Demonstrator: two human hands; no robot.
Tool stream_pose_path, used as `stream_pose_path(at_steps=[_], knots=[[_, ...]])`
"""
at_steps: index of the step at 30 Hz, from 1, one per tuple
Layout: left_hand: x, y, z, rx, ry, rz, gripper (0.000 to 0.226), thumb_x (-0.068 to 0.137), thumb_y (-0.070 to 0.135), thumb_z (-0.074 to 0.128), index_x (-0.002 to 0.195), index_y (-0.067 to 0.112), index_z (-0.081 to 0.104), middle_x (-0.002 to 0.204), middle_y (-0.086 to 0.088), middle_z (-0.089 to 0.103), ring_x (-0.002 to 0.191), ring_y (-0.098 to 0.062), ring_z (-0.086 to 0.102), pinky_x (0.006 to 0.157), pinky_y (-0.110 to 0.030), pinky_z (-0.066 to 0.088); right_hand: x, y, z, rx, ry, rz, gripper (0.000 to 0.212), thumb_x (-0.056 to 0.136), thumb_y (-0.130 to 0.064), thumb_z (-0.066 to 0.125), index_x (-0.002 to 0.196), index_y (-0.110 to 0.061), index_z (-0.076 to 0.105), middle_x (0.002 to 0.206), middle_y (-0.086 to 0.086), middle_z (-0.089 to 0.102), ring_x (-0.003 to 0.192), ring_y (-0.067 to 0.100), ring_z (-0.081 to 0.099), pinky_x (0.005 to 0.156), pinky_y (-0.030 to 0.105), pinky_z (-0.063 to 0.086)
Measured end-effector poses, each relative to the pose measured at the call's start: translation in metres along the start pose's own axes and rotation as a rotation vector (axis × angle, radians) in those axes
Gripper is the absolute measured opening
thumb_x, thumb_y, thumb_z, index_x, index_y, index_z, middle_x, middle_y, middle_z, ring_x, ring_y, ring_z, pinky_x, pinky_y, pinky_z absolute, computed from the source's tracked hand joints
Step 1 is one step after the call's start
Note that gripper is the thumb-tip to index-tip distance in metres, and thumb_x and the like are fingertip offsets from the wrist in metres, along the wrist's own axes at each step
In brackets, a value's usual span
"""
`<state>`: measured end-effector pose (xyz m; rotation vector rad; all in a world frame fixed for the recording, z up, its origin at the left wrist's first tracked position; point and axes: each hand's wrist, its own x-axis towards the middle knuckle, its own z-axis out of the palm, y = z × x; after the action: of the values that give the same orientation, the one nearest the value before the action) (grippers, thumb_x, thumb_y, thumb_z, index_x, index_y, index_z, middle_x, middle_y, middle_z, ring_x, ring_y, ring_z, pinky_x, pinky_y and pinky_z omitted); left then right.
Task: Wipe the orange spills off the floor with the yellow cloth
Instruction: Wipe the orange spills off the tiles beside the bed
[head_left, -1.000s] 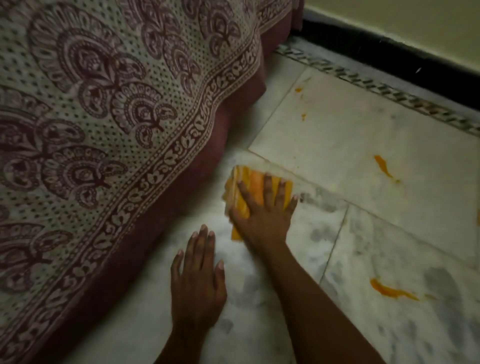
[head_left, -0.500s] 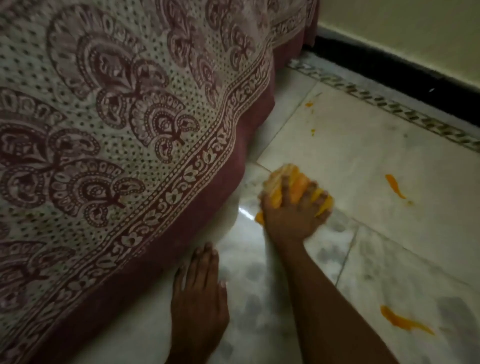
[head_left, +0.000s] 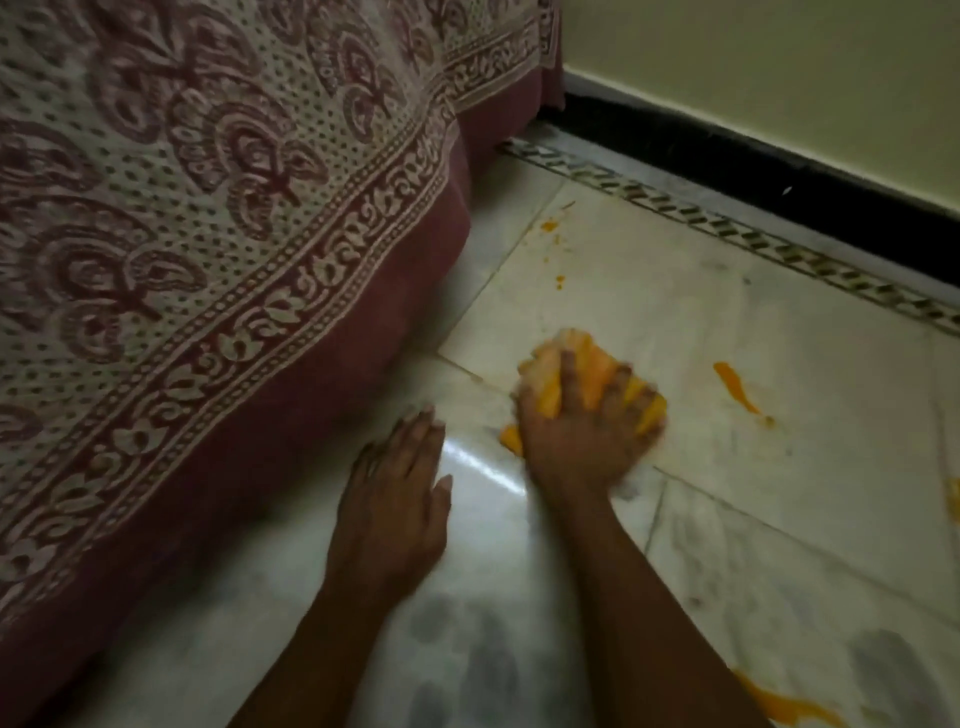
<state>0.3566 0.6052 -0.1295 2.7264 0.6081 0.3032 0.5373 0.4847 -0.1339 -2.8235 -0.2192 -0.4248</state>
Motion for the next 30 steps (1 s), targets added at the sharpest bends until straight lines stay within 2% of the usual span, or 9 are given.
stream_pose_path(at_steps=[6, 10, 14, 16, 18, 22, 24, 27, 30], knots=[[0.002, 0.008, -0.015, -0.035, -0.039, -0.011, 0.061, 0.102, 0.038, 0.041, 0.160, 0.020, 0.038, 0.171, 0.005, 0.027, 0.156, -0.011, 0.027, 0.121, -0.038, 0.027, -0.049, 0.020, -0.044, 0.027, -0.159, -0.341, 0.075, 0.083, -0.081, 0.049, 0.153, -0.053, 0.039, 0.171, 0.003, 0.025, 0.158, 0.035, 0.018, 0.122, 0.063, 0.013], [-0.001, 0.011, -0.027, -0.047, -0.093, -0.003, 0.062, 0.101, 0.037, 0.042, 0.160, 0.022, 0.037, 0.171, 0.009, 0.024, 0.157, -0.009, 0.023, 0.121, -0.039, 0.030, -0.065, 0.078, -0.063, -0.097, -0.111, -0.137, 0.082, 0.079, -0.080, 0.057, 0.153, -0.050, 0.040, 0.170, 0.008, 0.027, 0.157, 0.036, 0.023, 0.121, 0.064, 0.017], [0.004, 0.006, -0.014, -0.014, -0.077, 0.005, 0.062, 0.100, 0.037, 0.043, 0.161, 0.024, 0.036, 0.171, 0.008, 0.026, 0.158, -0.008, 0.022, 0.121, -0.035, 0.024, 0.015, 0.041, -0.020, -0.008, -0.037, 0.179, 0.077, 0.081, -0.080, 0.056, 0.150, -0.047, 0.048, 0.166, 0.019, 0.033, 0.152, 0.049, 0.025, 0.121, 0.064, 0.013], [0.003, 0.005, -0.010, 0.009, -0.048, 0.010, 0.062, 0.100, 0.038, 0.042, 0.160, 0.023, 0.038, 0.171, 0.006, 0.028, 0.157, -0.010, 0.025, 0.120, -0.036, 0.026, 0.038, 0.002, 0.002, 0.047, -0.045, 0.140, 0.075, 0.081, -0.078, 0.056, 0.149, -0.046, 0.050, 0.165, 0.020, 0.035, 0.152, 0.050, 0.025, 0.122, 0.066, 0.014], [0.002, 0.007, -0.013, 0.036, -0.035, 0.022, 0.061, 0.099, 0.039, 0.042, 0.157, 0.019, 0.044, 0.168, 0.003, 0.035, 0.154, -0.014, 0.035, 0.118, -0.037, 0.032, 0.030, -0.020, 0.004, 0.049, -0.052, -0.054, 0.071, 0.083, -0.076, 0.055, 0.147, -0.046, 0.052, 0.163, 0.018, 0.039, 0.151, 0.048, 0.030, 0.121, 0.066, 0.017], [0.025, 0.011, -0.023, 0.056, 0.026, 0.069, 0.056, 0.090, 0.026, 0.049, 0.142, 0.009, 0.060, 0.140, -0.012, 0.065, 0.124, -0.027, 0.063, 0.105, -0.039, 0.046, -0.034, 0.016, -0.035, 0.022, -0.128, -0.264, 0.077, 0.079, -0.084, 0.050, 0.149, -0.055, 0.043, 0.168, 0.004, 0.033, 0.155, 0.036, 0.028, 0.122, 0.061, 0.008], [0.054, 0.018, -0.021, -0.002, 0.097, 0.129, 0.056, 0.086, 0.021, 0.050, 0.139, 0.004, 0.061, 0.133, -0.015, 0.069, 0.119, -0.030, 0.064, 0.105, -0.037, 0.042, -0.043, 0.042, -0.043, -0.032, -0.136, -0.182, 0.078, 0.079, -0.085, 0.048, 0.151, -0.055, 0.041, 0.169, 0.005, 0.031, 0.156, 0.036, 0.027, 0.123, 0.062, 0.007], [0.101, 0.025, -0.008, 0.004, 0.067, 0.158, 0.061, 0.089, 0.023, 0.050, 0.147, 0.005, 0.053, 0.146, -0.014, 0.061, 0.131, -0.032, 0.060, 0.111, -0.040, 0.043, -0.001, 0.033, -0.019, -0.055, -0.017, 0.060, 0.075, 0.084, -0.080, 0.050, 0.150, -0.044, 0.049, 0.165, 0.017, 0.036, 0.153, 0.043, 0.030, 0.123, 0.063, 0.014], [0.127, 0.033, 0.009, 0.052, 0.069, 0.067, 0.065, 0.094, 0.031, 0.048, 0.155, 0.007, 0.043, 0.159, -0.014, 0.048, 0.144, -0.032, 0.048, 0.118, -0.045, 0.036, 0.062, -0.013, 0.004, 0.041, -0.170, 0.099, 0.080, 0.086, -0.081, 0.041, 0.158, -0.046, 0.033, 0.172, 0.017, 0.014, 0.158, 0.043, 0.007, 0.124, 0.060, -0.003]])
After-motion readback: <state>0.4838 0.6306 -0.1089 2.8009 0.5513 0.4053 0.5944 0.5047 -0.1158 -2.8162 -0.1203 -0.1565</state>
